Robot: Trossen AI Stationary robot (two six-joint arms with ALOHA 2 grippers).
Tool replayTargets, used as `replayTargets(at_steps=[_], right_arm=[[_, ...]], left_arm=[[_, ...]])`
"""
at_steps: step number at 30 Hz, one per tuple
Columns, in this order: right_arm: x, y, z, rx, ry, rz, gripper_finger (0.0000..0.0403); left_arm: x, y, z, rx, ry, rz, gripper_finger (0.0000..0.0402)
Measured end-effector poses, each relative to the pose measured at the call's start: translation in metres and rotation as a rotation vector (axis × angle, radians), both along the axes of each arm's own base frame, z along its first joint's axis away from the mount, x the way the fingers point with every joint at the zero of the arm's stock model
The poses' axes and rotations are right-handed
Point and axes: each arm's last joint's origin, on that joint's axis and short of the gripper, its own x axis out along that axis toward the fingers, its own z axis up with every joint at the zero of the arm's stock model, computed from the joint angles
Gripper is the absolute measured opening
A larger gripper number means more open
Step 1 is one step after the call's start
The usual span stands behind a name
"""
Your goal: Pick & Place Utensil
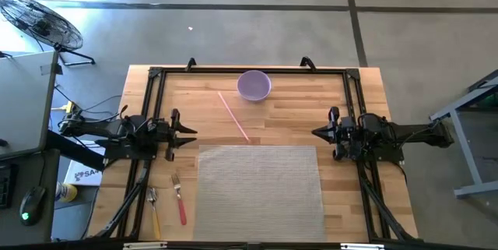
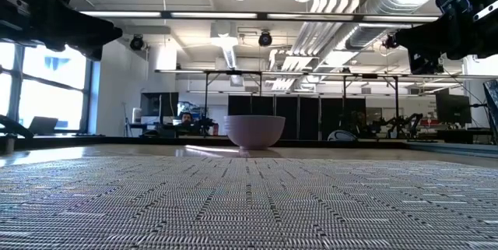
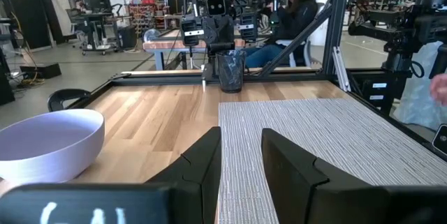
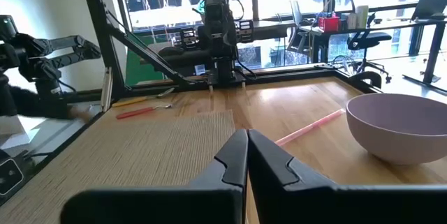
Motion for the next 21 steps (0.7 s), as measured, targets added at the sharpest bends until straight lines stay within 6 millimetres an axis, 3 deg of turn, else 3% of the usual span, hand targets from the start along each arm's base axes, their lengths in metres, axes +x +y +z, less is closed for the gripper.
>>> replayTargets(at_steps=[21], right_arm=[[-0.0001, -0.0016, 0.0024, 0.017, -0.026, -0.053, 0.0004]], left_arm=[[0.0000, 0.0000, 0.0000, 0.000, 0.000, 0.000, 0.0101]])
